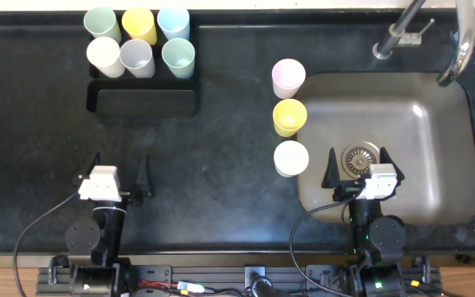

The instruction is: Store Cups

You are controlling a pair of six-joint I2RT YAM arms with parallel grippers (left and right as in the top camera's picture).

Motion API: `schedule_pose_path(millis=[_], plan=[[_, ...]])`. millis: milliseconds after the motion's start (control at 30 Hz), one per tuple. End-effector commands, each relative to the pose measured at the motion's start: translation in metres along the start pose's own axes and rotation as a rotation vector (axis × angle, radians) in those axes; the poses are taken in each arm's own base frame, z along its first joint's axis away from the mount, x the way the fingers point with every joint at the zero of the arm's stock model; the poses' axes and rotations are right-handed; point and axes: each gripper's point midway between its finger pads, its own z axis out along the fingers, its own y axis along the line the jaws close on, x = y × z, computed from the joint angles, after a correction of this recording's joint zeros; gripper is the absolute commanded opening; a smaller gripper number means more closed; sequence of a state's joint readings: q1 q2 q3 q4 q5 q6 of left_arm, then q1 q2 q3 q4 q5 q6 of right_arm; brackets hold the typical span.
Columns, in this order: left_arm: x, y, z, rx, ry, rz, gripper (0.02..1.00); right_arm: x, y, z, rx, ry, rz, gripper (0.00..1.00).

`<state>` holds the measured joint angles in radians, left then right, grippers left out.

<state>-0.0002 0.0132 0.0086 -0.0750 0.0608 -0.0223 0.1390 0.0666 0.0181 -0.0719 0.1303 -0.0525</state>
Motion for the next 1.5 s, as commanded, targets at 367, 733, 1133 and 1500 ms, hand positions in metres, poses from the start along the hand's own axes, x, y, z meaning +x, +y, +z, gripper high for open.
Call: schedule_pose_path(millis=[367, 733, 1133, 1500], plan=[[-0.001, -0.005, 0.000, 0.023, -0.005, 0.016, 1.000, 0.004, 0.001, 0.000, -0.006, 0.001, 0.000, 0.998], [-0.001, -0.005, 0.000, 0.023, -0.005, 0.016, 1.000, 0.004, 0.001, 0.000, -0.006, 0.001, 0.000, 0.998], [-0.005, -0.007, 0.000, 0.032, -0.023, 0.018, 1.000, 0.004, 0.001, 0.000, -0.006, 0.001, 0.000, 0.996], [-0.088, -0.042, 0.022, 0.209, 0.082, 0.002, 1.000, 0.004, 0.001, 0.000, -0.006, 0.001, 0.000, 0.996]])
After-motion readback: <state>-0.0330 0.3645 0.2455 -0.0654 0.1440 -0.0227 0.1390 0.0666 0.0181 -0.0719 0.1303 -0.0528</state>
